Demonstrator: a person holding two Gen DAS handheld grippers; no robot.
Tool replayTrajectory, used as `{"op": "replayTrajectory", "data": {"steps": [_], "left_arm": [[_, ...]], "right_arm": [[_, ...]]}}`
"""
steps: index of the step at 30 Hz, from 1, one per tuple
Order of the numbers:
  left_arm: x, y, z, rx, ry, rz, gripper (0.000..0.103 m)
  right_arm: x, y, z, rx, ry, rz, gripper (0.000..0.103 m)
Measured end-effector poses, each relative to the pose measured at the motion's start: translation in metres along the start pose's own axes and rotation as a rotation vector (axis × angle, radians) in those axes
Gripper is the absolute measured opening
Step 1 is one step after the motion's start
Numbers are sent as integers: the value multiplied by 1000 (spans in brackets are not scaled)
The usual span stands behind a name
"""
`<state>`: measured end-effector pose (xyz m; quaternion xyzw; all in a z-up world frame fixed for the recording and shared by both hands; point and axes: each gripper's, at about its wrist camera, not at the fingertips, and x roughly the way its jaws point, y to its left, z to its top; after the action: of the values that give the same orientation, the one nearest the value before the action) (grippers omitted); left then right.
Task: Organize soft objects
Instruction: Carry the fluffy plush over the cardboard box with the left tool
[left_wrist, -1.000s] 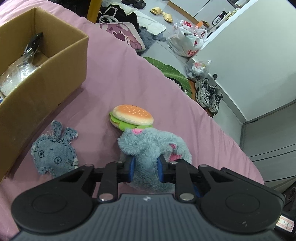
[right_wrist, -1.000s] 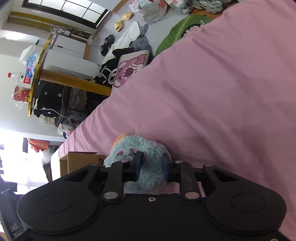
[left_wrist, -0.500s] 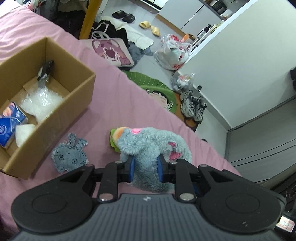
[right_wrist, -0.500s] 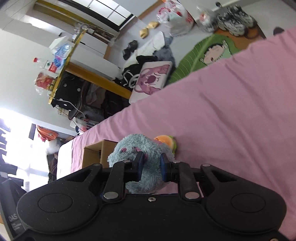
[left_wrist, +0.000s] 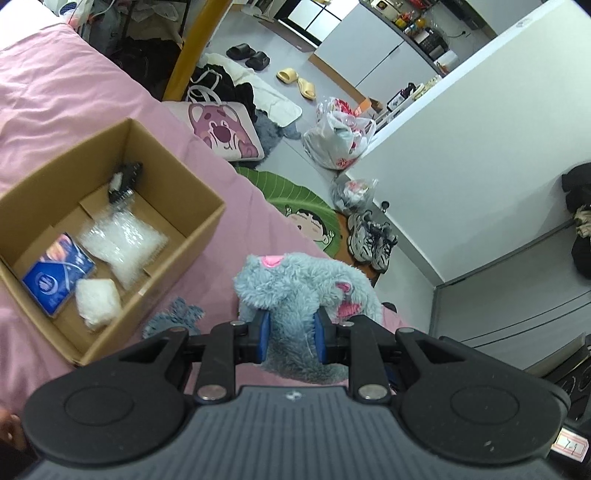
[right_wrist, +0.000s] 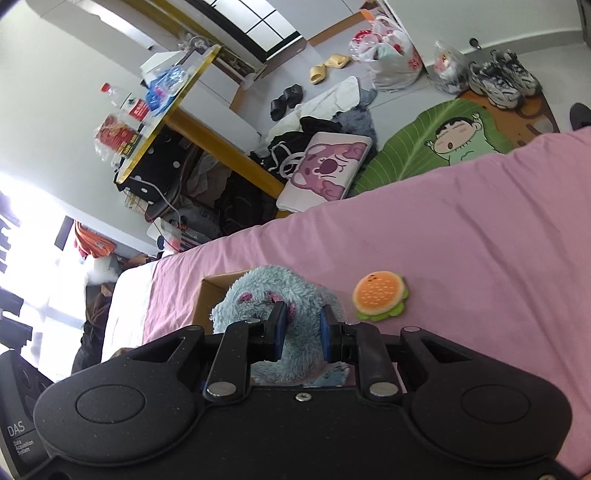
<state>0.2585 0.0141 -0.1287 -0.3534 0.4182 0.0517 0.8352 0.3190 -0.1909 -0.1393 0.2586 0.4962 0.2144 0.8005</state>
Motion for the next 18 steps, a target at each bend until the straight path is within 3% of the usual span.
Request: {"op": "replayTrajectory", "data": {"steps": [18], "left_arm": [[-40,57,43,-31,-60,-25,23]], "right_arm": [[22,82,-17,-118,12,-29,19]]}}
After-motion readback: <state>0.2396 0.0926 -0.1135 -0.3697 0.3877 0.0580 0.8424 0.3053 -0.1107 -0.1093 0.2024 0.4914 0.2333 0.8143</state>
